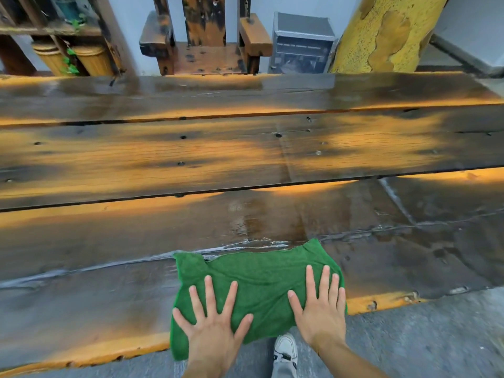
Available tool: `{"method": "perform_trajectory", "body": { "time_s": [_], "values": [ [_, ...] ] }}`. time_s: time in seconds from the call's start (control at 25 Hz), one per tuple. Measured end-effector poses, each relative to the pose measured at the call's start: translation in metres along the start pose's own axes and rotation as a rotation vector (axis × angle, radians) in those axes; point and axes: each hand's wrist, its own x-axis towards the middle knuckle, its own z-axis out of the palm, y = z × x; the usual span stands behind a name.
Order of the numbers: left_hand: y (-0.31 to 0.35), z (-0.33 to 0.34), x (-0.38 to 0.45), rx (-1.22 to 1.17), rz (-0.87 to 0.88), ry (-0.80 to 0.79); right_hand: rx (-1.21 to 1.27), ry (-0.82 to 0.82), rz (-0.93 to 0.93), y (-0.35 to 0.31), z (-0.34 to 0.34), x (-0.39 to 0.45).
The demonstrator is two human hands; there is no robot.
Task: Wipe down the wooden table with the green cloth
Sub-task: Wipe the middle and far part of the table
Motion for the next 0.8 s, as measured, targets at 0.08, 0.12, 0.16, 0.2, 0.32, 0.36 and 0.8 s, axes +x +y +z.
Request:
{"method": "perform_trajectory", "body": {
  "time_s": [0.08, 0.12, 0.16, 0.2, 0.32, 0.36, 0.8],
  "values": [
    [0.008, -0.007, 0.018, 0.010, 0.006, -0.004, 0.001, 0.022, 0.006, 0.003, 0.000, 0.017],
    [0.013, -0.010, 0.030, 0.007, 0.010, -0.004, -0.005, 0.032, 0.009, 0.005, -0.001, 0.027],
    [0.018, -0.014, 0.043, 0.005, 0.009, 0.009, -0.008, 0.042, 0.012, 0.006, -0.003, 0.039],
    [0.023, -0.017, 0.056, 0.005, 0.017, 0.026, -0.011, 0.055, 0.014, 0.008, -0.005, 0.051],
    [0.037, -0.029, 0.094, 0.024, 0.059, 0.037, -0.017, 0.095, 0.023, 0.007, -0.015, 0.089],
    [0.043, -0.033, 0.110, 0.040, 0.063, 0.045, -0.015, 0.098, 0.026, 0.007, -0.019, 0.106],
    [0.116, -0.092, 0.321, 0.115, -0.042, 0.102, -0.030, 0.089, -0.062, -0.010, -0.105, 0.348]
  ]
}}
